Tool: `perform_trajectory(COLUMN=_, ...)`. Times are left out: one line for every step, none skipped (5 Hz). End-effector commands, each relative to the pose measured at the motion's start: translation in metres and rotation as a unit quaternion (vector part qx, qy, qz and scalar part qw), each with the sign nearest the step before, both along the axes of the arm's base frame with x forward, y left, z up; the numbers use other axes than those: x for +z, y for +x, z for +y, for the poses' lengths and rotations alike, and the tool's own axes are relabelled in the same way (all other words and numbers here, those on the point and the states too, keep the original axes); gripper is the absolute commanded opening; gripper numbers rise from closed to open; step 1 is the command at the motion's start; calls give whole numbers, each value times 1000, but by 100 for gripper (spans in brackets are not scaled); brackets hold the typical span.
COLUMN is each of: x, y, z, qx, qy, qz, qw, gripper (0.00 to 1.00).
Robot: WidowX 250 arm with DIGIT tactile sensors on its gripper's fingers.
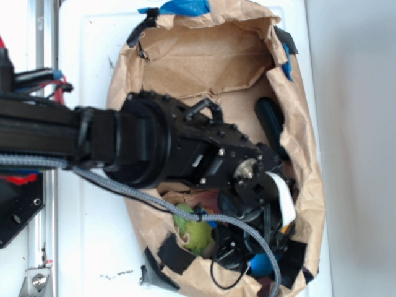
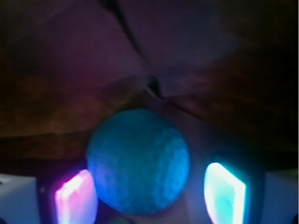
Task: Grab the blue ball.
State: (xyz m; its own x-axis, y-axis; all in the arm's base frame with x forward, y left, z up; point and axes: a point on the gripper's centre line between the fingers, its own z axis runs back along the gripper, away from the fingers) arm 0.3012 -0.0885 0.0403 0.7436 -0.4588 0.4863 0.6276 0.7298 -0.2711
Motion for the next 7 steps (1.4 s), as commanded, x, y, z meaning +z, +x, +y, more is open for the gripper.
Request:
perform_trajectory(x=10, y=-12, z=-14, qx=-17, qy=-16, qz=-15, qw=1000, gripper=0)
perform_trajectory(x=11, y=-20, z=-17, qx=-19, qy=-14, qz=-16, qw=1000, gripper=0)
perform_trajectory(x=27, y=-29, z=-7, qx=-1, qy=2, qz=-41, qw=999, gripper=0)
perform_trajectory(x=57, y=-37, z=24, qx=41, qy=10, qz=-56, qw=998, gripper=0)
perform_trajectory(x=83, y=-45, z=58, qx=122, qy=74, qz=-48, qw=989, gripper=0)
perform_trajectory(x=101, y=-52, z=74, qx=185, qy=121, qz=2, qw=975, gripper=0)
perform_trajectory(x=109, y=-32, z=95, qx=223, qy=138, qz=64, qw=963, gripper=0)
